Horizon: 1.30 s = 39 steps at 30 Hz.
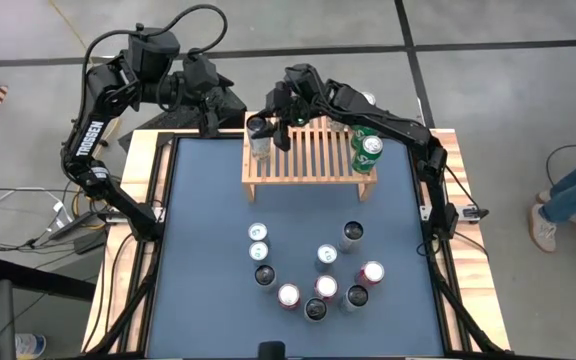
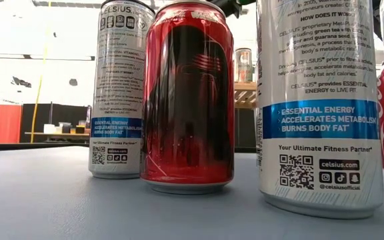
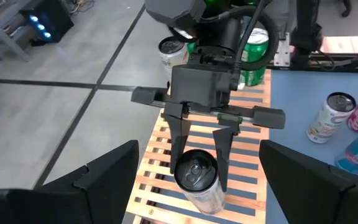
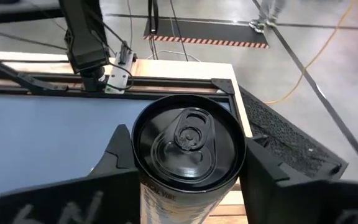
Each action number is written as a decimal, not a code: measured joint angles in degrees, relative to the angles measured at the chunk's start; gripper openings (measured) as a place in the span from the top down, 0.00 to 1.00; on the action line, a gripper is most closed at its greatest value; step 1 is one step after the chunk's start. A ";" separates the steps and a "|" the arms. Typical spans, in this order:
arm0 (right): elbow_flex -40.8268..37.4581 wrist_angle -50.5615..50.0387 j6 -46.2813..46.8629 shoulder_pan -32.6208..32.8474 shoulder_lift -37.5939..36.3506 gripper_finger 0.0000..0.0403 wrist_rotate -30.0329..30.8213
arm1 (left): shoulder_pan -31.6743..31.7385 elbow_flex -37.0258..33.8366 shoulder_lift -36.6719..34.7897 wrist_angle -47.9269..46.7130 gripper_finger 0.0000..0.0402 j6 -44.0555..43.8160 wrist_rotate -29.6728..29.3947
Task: Place canned beverage on shelf
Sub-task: Put the left white-yellow soda can on the shelf aligned with the other white-yellow soda can
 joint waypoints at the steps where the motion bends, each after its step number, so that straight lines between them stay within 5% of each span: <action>1: 0.00 -0.06 0.86 0.00 -0.12 0.65 0.30 | 0.00 0.00 0.00 0.00 0.20 -0.15 -0.71; 11: 0.68 -1.96 7.41 1.16 -3.64 0.65 14.90 | 0.02 0.00 0.02 0.52 0.20 -6.26 -12.39; 16: 2.62 -1.97 12.72 1.79 -6.80 0.65 27.15 | -0.99 -2.21 0.31 2.76 0.20 -9.95 -21.52; 23: 3.79 -2.27 18.75 1.22 -8.96 0.65 39.98 | -4.50 -15.79 0.41 14.92 0.20 -13.97 -32.74; 30: 3.78 -4.76 23.87 -0.29 -10.10 0.65 39.89 | -7.51 -32.07 0.49 38.78 0.20 -10.77 -38.09; 36: 3.82 -5.21 23.06 -1.25 -12.25 0.65 39.67 | -7.72 -42.57 -2.26 56.32 0.20 -11.19 -34.64; 39: 3.82 -4.73 23.01 -2.08 -13.29 0.65 39.15 | -6.73 -47.26 -4.68 61.19 0.20 -12.46 -27.54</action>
